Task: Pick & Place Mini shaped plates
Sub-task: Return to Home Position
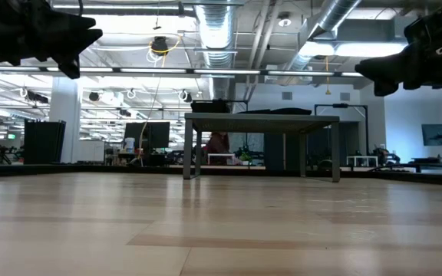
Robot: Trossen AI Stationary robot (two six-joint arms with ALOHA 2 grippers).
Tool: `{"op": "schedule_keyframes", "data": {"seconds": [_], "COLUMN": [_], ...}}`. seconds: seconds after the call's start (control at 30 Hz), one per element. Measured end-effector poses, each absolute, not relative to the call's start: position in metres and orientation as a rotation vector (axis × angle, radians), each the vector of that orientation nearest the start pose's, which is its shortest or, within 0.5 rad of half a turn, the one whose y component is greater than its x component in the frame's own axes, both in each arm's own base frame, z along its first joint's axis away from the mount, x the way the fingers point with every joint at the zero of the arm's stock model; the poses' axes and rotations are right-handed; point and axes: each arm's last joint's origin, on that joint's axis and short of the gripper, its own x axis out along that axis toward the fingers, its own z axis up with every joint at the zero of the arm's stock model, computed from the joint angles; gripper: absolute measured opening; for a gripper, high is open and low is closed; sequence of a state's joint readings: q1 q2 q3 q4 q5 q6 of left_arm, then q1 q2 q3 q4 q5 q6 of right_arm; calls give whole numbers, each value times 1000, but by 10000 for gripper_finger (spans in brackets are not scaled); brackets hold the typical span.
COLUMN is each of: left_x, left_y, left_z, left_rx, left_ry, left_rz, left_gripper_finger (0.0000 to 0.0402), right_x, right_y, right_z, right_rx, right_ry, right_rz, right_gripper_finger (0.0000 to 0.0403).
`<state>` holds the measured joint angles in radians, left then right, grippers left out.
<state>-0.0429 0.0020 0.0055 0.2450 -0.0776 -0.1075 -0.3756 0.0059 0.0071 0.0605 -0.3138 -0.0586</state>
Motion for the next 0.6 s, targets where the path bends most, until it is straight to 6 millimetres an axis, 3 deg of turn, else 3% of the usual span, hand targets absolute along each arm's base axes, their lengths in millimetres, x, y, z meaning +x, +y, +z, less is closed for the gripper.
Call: {"op": "schedule_keyframes", "data": {"seconds": [0.6], "left_x": [94], "left_y": [-2], "left_z": [189], "left_rx": [-151], "left_ry": [-253], "left_rz": [17], "left_gripper_finger": [108], "right_x": [93], "right_y": [-27], "right_z": [171], "right_rx": [-79], "right_ry": [-55], "right_rz": [-64], "right_gripper_finger": [76]}}
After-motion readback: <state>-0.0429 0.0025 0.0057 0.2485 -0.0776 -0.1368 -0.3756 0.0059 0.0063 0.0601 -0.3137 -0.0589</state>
